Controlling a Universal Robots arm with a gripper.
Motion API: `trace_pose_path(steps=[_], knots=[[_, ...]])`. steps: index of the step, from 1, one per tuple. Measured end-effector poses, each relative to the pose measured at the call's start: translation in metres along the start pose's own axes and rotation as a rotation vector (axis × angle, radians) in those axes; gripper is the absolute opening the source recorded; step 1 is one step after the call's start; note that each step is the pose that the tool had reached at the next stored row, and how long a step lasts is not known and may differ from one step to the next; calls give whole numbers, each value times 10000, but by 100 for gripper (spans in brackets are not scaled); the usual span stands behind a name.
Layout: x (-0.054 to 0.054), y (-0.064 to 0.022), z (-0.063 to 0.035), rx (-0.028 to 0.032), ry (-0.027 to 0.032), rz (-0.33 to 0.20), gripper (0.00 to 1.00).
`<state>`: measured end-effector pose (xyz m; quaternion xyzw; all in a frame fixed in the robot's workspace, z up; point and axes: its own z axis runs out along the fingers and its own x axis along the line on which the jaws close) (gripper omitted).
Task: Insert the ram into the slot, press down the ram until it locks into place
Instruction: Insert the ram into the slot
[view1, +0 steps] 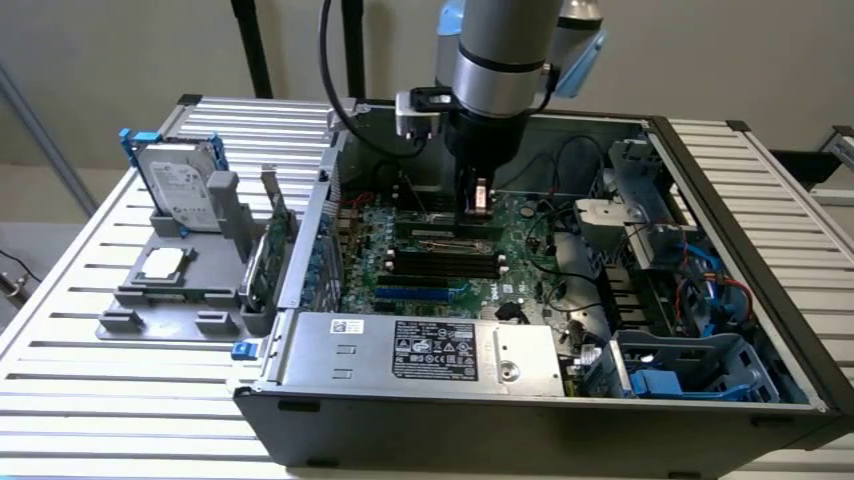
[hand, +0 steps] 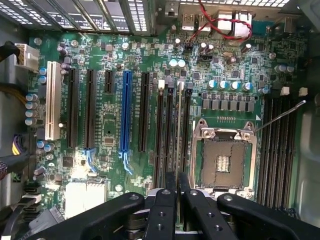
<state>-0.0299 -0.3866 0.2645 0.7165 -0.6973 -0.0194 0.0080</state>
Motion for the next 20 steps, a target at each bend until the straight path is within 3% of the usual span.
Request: trace_pose_path(steps=[10,14,20], knots=[[45,-4,120,-1,12,5,13],[50,-6,175,-3,85,18,13],[53,-8,220,-7,256,51,13]])
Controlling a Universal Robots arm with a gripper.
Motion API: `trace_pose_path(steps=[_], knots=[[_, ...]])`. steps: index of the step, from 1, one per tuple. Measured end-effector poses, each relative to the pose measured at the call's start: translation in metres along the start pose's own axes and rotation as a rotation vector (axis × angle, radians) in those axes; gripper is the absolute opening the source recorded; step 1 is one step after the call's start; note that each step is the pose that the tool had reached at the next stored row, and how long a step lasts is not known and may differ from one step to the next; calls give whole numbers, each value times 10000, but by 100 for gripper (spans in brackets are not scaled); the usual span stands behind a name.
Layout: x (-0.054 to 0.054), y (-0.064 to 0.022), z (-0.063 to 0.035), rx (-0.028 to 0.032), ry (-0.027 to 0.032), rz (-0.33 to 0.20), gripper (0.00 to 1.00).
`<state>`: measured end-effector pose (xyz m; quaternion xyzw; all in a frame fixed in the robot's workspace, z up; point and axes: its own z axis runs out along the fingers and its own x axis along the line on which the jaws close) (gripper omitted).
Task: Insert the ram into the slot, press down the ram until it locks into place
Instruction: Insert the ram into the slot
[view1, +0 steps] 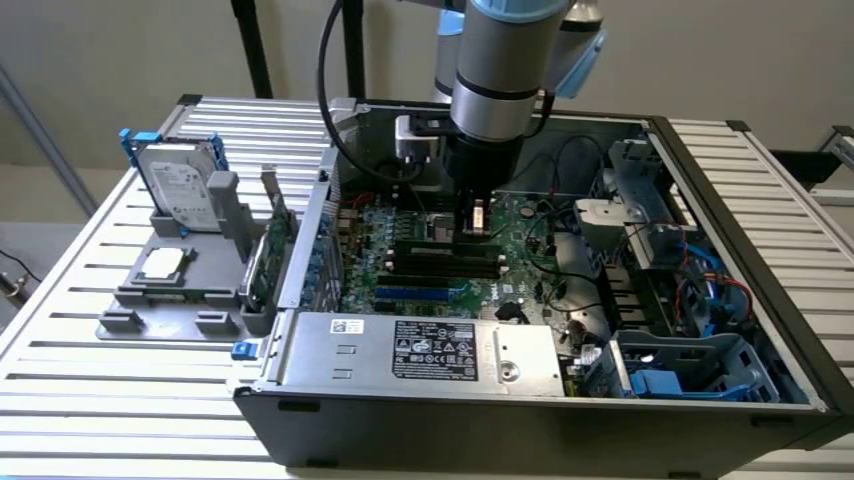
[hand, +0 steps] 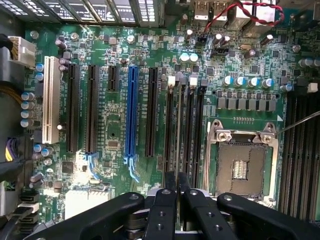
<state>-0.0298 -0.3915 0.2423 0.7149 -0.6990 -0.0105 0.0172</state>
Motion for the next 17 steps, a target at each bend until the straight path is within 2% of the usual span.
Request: trace_pose_path(steps=[2,10,13,17], knots=[[1,1,0,-2,22,11,13],[0,0,8,1,46,25,13],[1,0,12,18,114,28,13],[1,0,20,93,216,32,13]])
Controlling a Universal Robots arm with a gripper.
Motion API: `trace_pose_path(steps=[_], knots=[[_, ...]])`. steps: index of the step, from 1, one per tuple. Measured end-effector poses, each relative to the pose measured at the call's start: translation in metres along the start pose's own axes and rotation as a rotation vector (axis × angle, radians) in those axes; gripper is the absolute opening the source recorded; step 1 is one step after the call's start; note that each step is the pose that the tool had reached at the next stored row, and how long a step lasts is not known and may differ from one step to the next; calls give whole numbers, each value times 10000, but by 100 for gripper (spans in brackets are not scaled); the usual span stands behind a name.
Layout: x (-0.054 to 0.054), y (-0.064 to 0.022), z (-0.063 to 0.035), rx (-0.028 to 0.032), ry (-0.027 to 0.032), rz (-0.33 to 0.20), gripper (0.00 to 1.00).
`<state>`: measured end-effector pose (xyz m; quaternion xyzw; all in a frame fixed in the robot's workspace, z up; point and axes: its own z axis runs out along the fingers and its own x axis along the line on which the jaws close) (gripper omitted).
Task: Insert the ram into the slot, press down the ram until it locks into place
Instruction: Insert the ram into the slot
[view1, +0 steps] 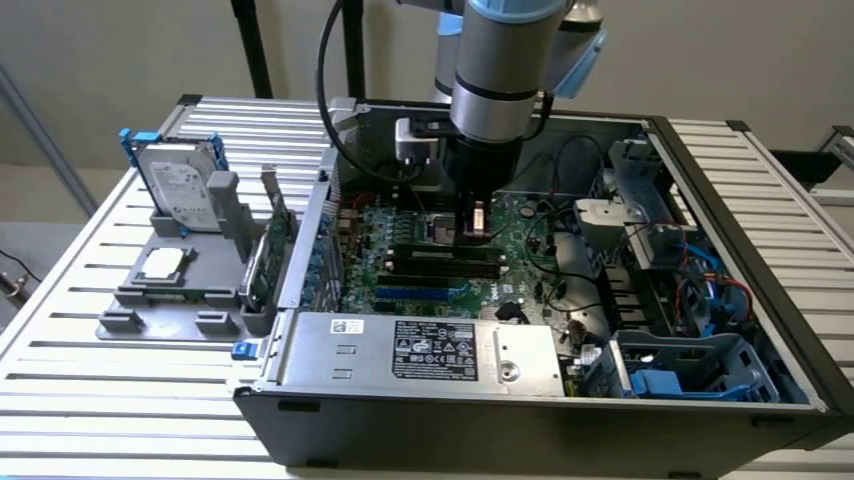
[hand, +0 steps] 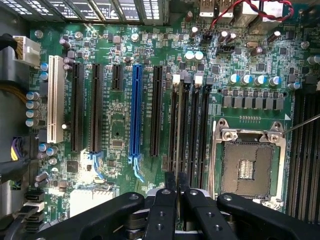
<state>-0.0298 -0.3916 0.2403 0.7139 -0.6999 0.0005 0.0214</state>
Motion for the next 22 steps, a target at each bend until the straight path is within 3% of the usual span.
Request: trace_pose_path(steps=[12,22], knots=[[-1,2,48,10,58,2,13],[-2,10,68,21,61,4,13]])
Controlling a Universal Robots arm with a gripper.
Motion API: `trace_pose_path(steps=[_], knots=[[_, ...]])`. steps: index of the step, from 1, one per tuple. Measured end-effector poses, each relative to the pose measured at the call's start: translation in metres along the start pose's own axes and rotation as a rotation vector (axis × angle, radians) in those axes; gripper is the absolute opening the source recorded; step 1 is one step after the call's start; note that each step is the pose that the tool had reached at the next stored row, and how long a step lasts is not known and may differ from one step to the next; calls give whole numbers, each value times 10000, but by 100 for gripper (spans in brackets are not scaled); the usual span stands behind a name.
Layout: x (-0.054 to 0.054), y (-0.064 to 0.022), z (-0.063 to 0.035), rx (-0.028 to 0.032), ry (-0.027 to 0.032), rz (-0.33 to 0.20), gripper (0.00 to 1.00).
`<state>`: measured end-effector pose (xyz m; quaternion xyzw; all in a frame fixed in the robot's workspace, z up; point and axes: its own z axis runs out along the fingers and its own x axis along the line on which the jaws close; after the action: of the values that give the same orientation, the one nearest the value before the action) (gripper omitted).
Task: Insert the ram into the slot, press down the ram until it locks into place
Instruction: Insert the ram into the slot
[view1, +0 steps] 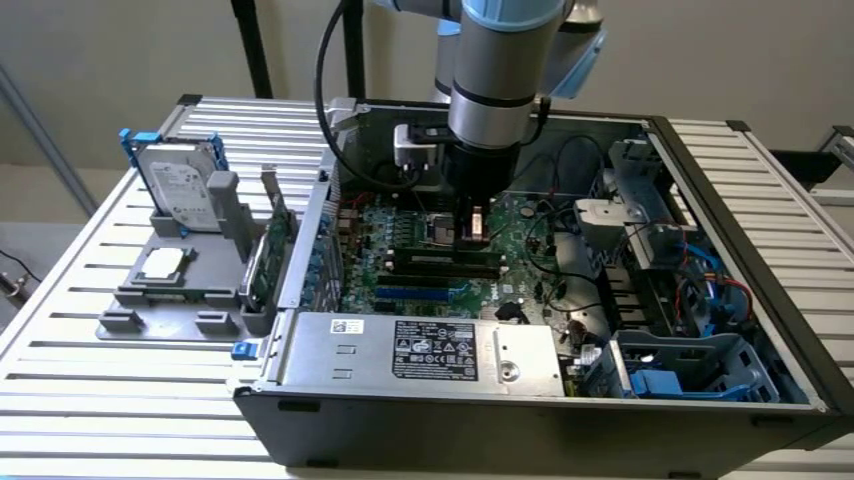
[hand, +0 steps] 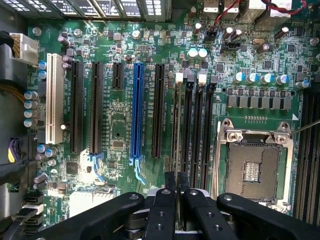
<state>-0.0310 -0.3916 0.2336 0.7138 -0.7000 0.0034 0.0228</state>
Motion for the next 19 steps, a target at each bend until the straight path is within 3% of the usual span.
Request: trace_pose_path(steps=[19], knots=[[-1,1,34,21,-1,11,13]])
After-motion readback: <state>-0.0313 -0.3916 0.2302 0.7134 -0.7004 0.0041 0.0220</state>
